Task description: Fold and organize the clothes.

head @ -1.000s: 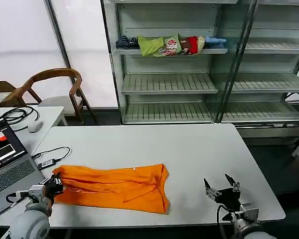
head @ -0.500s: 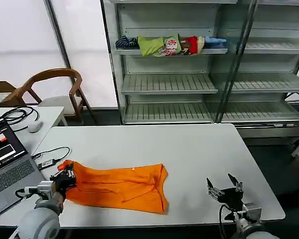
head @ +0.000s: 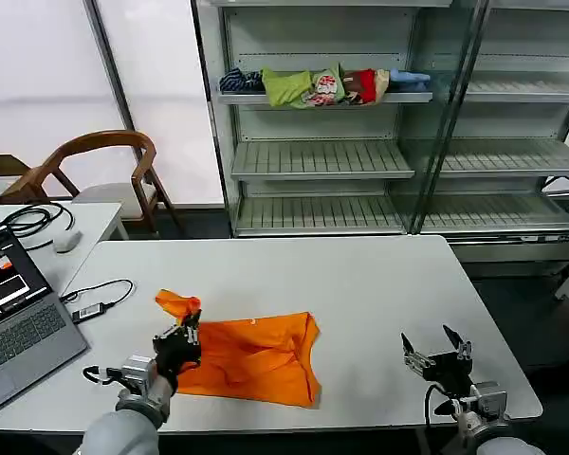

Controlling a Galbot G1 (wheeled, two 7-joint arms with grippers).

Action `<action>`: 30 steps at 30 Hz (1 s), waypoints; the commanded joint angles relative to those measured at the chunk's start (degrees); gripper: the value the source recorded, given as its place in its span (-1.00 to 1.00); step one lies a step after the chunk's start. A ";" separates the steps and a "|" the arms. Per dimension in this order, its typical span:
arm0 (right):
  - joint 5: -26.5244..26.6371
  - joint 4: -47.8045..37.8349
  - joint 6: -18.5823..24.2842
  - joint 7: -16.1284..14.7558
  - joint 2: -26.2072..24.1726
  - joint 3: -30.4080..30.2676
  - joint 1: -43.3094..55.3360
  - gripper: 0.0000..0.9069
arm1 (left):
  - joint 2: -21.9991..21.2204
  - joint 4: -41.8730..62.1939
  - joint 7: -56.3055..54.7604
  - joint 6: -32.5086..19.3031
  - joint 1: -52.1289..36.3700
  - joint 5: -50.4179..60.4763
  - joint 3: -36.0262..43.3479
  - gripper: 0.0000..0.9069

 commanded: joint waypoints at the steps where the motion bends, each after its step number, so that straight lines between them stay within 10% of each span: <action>1: -0.01 0.38 -0.20 0.11 -0.01 0.42 0.12 1.00 | -2.93 -0.82 1.96 -0.95 -1.47 6.48 8.20 -0.98; 30: -0.07 0.80 -0.89 0.32 -0.21 0.69 0.50 1.00 | -9.92 3.45 2.43 -1.32 -6.78 4.50 13.70 -0.98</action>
